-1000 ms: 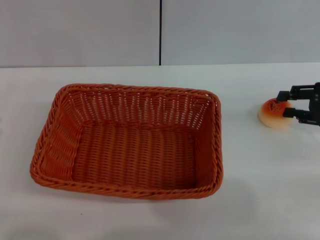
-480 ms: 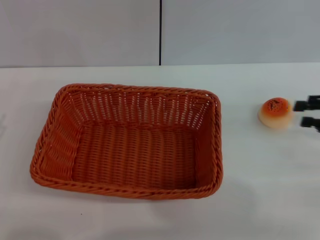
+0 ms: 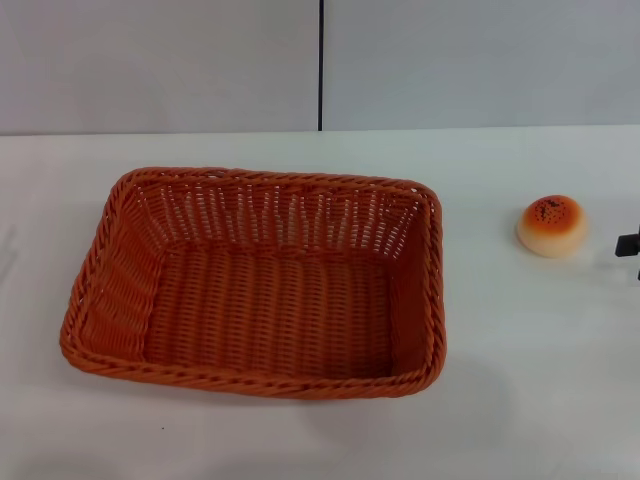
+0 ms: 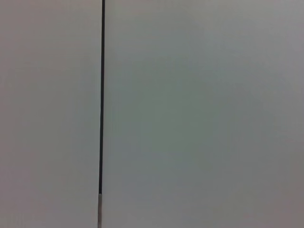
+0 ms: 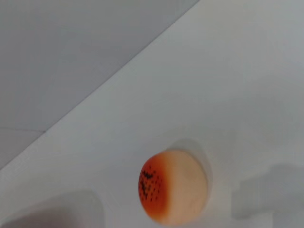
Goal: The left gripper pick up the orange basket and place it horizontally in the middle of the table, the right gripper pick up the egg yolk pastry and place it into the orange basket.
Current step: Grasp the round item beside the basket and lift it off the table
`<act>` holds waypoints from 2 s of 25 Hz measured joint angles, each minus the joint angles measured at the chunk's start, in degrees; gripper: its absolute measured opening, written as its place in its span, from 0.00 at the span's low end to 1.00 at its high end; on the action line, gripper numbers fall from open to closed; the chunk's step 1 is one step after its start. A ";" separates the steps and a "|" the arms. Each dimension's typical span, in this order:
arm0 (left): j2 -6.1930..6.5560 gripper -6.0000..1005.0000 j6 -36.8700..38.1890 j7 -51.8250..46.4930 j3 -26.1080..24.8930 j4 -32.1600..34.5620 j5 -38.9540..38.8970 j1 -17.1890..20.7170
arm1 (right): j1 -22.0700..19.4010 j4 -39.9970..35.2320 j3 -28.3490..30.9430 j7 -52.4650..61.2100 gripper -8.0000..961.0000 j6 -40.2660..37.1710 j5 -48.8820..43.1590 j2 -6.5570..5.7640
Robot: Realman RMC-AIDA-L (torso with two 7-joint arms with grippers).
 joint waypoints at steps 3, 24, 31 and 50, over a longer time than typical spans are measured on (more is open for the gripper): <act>0.00 0.68 -0.08 0.01 0.02 -0.32 0.15 0.28 | 0.32 2.30 0.48 -1.38 0.54 -2.34 0.46 -0.51; 0.00 0.68 0.23 2.18 0.01 -2.16 0.35 0.56 | 4.52 13.32 -0.06 -9.02 0.54 -13.44 3.65 -2.39; 0.00 0.68 0.01 2.23 0.01 -2.13 0.35 0.31 | 6.41 16.23 -1.00 -10.88 0.54 -14.95 3.65 -2.73; 0.09 0.68 0.15 1.96 -0.07 -1.88 0.29 0.37 | 8.69 18.96 -3.78 -10.45 0.54 -17.99 3.67 -1.80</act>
